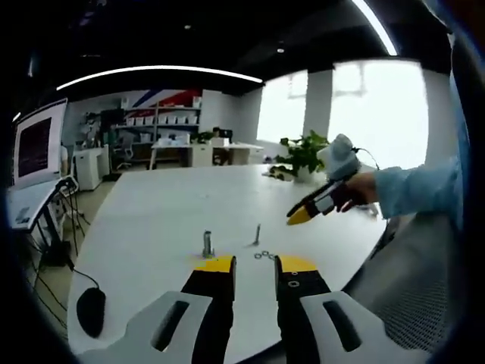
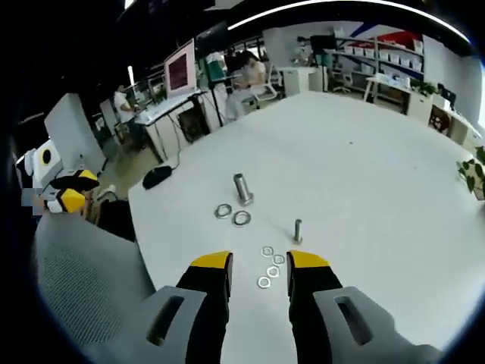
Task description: Place the washer onto the threaded stud by aligning its center hole with the stud, sliding it down to the base, and recovering from edge contact or off-axis alignment until the washer reaches the visible bottom stop.
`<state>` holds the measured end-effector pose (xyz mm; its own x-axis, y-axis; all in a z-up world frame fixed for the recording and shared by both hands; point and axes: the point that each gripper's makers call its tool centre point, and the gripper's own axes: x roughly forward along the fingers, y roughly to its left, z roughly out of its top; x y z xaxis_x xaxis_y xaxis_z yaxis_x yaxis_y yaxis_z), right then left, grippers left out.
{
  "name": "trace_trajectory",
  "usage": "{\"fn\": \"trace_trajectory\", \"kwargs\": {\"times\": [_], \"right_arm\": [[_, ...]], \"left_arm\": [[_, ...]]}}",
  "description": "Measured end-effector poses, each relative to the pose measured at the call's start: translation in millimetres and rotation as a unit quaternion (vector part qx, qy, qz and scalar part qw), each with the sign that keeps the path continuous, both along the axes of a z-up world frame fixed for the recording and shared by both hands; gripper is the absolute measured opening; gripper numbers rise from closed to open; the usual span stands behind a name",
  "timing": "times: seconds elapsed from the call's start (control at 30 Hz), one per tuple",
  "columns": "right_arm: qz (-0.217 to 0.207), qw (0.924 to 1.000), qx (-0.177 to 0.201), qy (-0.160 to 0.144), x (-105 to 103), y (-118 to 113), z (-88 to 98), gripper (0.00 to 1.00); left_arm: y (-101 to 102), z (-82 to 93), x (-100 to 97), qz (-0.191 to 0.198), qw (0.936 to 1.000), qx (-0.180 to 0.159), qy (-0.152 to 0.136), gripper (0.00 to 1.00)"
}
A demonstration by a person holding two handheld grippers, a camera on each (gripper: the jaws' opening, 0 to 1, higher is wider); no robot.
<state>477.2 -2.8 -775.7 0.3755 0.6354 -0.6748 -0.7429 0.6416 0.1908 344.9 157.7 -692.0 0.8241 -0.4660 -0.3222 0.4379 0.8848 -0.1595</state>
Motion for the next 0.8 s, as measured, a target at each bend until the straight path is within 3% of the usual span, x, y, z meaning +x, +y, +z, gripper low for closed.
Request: {"fn": "trace_trajectory", "kwargs": {"times": [0.13,0.33,0.43,0.5,0.8], "right_arm": [[0.016,0.9996,-0.018,0.017,-10,0,-15.9,0.3],[0.028,0.999,-0.031,0.015,-10,8,-28.3,0.3],[0.056,0.9954,-0.078,0.007,-16,6,-50.4,0.3],[0.067,0.9939,-0.087,0.01,-22,10,-60.7,0.29],[0.047,0.9944,-0.094,0.009,-15,4,-81.6,0.28]], "left_arm": [[-6,-2.8,-3.1,-0.018,0.9998,0.012,0.004,0.19],[-7,-3.7,-4.2,-0.023,0.9996,0.013,0.007,0.19],[-6,-2.9,-4.0,-0.024,0.9997,0.01,0.003,0.19],[-5,-2.8,-3.8,-0.017,0.9998,-0.002,0.008,0.2],[-6,-2.1,-5.1,-0.022,0.9997,0.003,0.005,0.2]]}}
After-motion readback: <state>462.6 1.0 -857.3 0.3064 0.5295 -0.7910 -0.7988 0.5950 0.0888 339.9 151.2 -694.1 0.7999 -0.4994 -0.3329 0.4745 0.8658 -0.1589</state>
